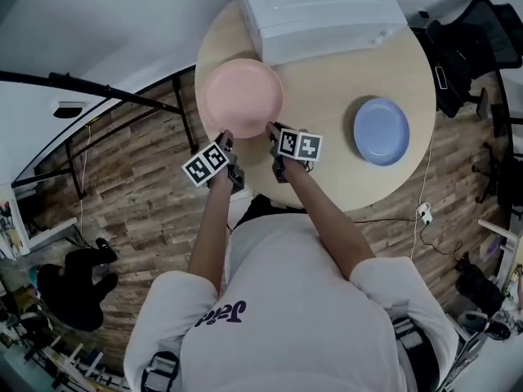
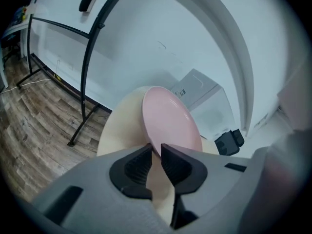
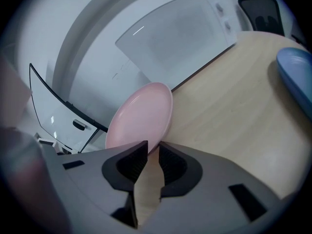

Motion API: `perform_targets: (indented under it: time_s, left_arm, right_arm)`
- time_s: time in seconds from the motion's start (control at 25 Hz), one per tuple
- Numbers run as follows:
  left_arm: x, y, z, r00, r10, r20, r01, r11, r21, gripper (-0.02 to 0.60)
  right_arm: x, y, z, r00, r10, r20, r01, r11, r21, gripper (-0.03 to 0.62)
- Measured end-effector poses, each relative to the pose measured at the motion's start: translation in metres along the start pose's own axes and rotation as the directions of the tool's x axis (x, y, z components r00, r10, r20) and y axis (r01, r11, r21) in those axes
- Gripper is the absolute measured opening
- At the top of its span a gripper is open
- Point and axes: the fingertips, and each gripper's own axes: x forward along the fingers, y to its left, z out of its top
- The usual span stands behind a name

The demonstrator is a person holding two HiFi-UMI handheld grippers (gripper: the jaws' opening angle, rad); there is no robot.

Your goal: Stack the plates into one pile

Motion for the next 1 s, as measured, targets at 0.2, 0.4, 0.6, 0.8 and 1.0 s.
perform_targets:
  time_s: [0.2,0.4,0.6,0.8,1.0]
  left_arm:
    - [0.008,-0.042,-0.032,0.997,-0.042,-0.069,0.048,0.995,0.084,0.063]
    - [0.026,-0.093,-0.064,0.986,-0.091,-0.142,0.114,0.979,0.166,0.063]
    - [0.050,-0.143,-0.094,0.964,-0.139,-0.226,0.192,0.953,0.235,0.063]
    - [0.072,-0.202,-0.131,0.930,-0.183,-0.317,0.283,0.909,0.306,0.063]
    - [0.091,-0.256,-0.170,0.887,-0.209,-0.413,0.373,0.850,0.371,0.063]
  right_arm:
    - [-0.042,-0.039,0.001,0.997,-0.044,0.061,0.040,0.998,0.054,0.081]
    - [-0.087,-0.083,0.007,0.985,-0.097,0.144,0.080,0.989,0.122,0.081]
    - [-0.127,-0.129,0.013,0.962,-0.164,0.219,0.115,0.969,0.220,0.083]
    - [-0.176,-0.177,0.019,0.924,-0.242,0.297,0.145,0.939,0.312,0.083]
    - [-0.221,-0.223,0.019,0.872,-0.330,0.362,0.167,0.895,0.413,0.084]
